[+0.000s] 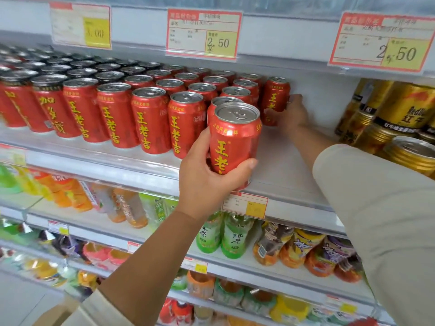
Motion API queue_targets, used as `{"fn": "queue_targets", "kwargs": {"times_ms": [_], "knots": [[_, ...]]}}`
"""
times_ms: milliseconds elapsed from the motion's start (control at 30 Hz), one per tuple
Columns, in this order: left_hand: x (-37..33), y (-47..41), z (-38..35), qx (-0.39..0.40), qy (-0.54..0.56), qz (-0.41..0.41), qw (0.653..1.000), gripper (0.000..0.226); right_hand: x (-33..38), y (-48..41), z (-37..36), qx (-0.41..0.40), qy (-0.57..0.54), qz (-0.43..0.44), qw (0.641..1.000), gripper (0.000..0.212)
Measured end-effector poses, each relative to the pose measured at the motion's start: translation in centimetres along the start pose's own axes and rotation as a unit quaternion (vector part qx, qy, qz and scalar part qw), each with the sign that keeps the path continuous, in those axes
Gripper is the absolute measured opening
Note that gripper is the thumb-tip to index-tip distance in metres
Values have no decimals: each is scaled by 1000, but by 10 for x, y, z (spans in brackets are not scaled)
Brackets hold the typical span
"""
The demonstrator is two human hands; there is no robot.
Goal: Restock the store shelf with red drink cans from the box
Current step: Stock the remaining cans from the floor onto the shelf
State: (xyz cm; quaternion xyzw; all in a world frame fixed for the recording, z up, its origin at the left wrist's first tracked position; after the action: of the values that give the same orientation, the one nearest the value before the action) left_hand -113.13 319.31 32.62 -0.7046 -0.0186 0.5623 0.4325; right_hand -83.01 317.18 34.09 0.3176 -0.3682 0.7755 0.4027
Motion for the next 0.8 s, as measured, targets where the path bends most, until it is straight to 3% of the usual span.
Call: {"fn": "queue_targets", "kwargs": {"times_ms": [567,733,800], "knots": [[2,0,-2,-8,-8,4,1000,52,-2,1,-1,-17,8,13,1000,63],[-2,1,-3,14,-13,41,999,47,2,11,1,21,-3,-50,999,86],[-5,0,-2,26,-6,71,997,46,14,24,9,30,9,-54,998,86]]}}
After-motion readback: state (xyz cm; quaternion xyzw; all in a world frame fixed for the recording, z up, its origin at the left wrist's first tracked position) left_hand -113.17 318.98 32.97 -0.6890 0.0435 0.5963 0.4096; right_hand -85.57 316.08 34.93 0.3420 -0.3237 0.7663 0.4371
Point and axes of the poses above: each hand's wrist, its own y-axis away from the middle knuckle, its own z-axis out of the back of the hand, x = y × z, the point moved 7 cm from there along -y, towards the middle knuckle, and after that the axes turned 2 degrees about y, right-handed, at the moved point
